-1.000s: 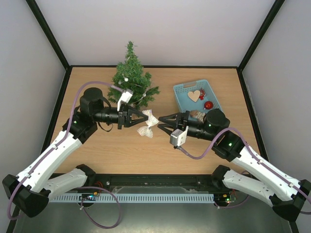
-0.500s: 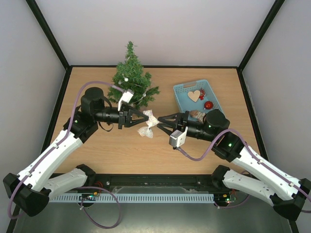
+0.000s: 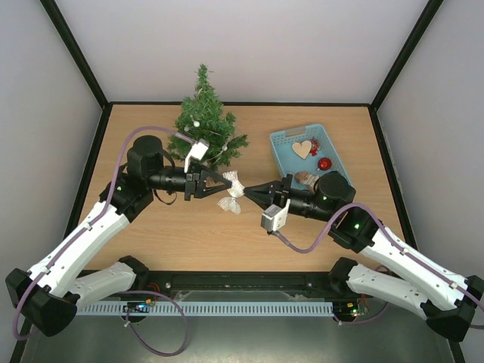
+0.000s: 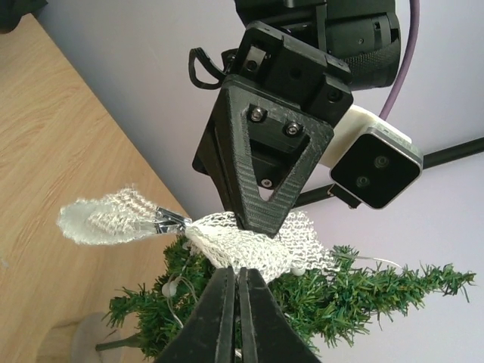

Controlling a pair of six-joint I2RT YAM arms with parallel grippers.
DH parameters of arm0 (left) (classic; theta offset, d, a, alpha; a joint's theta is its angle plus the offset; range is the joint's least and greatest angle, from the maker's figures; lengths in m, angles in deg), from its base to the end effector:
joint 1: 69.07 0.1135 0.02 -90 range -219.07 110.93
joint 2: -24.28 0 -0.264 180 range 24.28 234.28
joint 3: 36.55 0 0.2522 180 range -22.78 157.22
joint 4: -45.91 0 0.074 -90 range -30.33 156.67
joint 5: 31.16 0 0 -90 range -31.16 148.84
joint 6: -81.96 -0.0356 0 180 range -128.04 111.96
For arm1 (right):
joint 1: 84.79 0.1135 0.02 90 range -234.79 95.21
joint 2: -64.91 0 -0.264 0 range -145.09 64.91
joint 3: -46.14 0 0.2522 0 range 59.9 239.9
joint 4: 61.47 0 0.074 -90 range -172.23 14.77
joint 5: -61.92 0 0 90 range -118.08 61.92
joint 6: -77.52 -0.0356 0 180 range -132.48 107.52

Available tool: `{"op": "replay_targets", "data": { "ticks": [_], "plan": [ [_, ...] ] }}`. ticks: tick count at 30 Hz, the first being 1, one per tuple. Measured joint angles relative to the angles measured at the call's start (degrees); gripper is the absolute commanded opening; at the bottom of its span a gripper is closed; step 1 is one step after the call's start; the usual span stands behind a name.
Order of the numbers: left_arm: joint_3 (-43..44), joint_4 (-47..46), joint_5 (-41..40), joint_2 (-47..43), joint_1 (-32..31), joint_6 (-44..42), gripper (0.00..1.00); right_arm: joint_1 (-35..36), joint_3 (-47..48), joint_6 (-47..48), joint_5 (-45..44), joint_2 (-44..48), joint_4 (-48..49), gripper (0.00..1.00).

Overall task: Decorate the small christmas tree
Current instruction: Place the decoration item on the Christmas tree.

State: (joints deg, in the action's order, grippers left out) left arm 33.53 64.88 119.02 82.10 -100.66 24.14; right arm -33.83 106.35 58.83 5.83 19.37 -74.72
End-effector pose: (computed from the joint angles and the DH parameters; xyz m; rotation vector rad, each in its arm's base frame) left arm 0.1686 -0.1399 0.3798 0.8798 1.7292 -1.6586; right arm 0.0996 0.1543 0.3684 -1.5217 0.3099 0.1764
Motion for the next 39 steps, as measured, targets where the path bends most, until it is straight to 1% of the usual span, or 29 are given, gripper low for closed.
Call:
{"op": "replay_targets", "data": {
  "ticks": [1,3,4,5,6,7,9,10,14,17,22,25,30,34,39],
  "plan": [
    [0.0,0.1,0.0,0.0,0.0,0.0,0.10,0.0,0.0,0.2,-0.2,0.0,-0.1,0.02],
    [0.4,0.7,-0.2,0.1,0.0,0.2,0.15,0.1,0.0,0.1,-0.3,0.0,-0.2,0.02],
    [0.8,1.2,-0.4,0.2,0.0,-0.1,0.20,0.1,0.0,0.0,-0.4,0.0,-0.2,0.02],
    [1.4,1.9,-1.0,0.2,0.0,-0.2,0.30,0.1,0.0,-0.3,-0.5,0.0,-0.3,0.02],
    [2.0,2.6,-1.9,0.2,0.0,-0.5,0.36,0.1,0.0,-1.0,-0.8,0.0,-0.3,0.02],
    [2.6,3.3,-2.8,0.2,0.0,-1.3,0.37,0.1,0.0,-2.1,-1.2,0.0,-0.4,0.02],
    [4.5,5.5,-6.6,0.2,0.0,-2.3,0.45,0.1,0.0,-5.9,-2.0,0.0,-0.5,0.02],
    [5.5,6.6,-8.7,0.0,0.0,-3.2,0.51,0.1,0.0,-8.3,-2.4,0.0,-0.6,0.02],
    [7.7,9.1,-18.4,-3.0,0.0,-7.5,0.52,0.1,1.5,-20.5,-4.8,0.0,-2.1,0.02],
    [7.7,9.8,-23.8,-7.0,0.0,-12.0,0.51,0.1,2.7,-32.3,-7.1,0.1,-2.0,0.02],
    [5.9,9.2,-29.3,-14.2,0.0,-22.1,0.47,0.1,6.3,-54.8,-12.8,-2.3,-3.7,0.02],
    [3.0,8.4,-29.3,-18.3,0.0,-28.9,0.47,0.1,12.1,-68.7,-16.6,-7.3,-7.5,0.02],
    [0.0,8.0,-27.9,-21.1,0.0,-37.7,0.45,0.2,18.0,-86.4,-19.5,-14.7,-12.5,0.02],
    [-0.1,9.1,-26.9,-20.3,0.0,-44.4,0.45,0.2,18.8,-95.8,-19.1,-19.1,-14.8,0.02],
    [-0.1,11.0,-27.9,-19.0,-0.1,-50.2,0.46,0.2,18.9,-101.8,-18.3,-23.3,-17.3,0.02]
  ]
}}
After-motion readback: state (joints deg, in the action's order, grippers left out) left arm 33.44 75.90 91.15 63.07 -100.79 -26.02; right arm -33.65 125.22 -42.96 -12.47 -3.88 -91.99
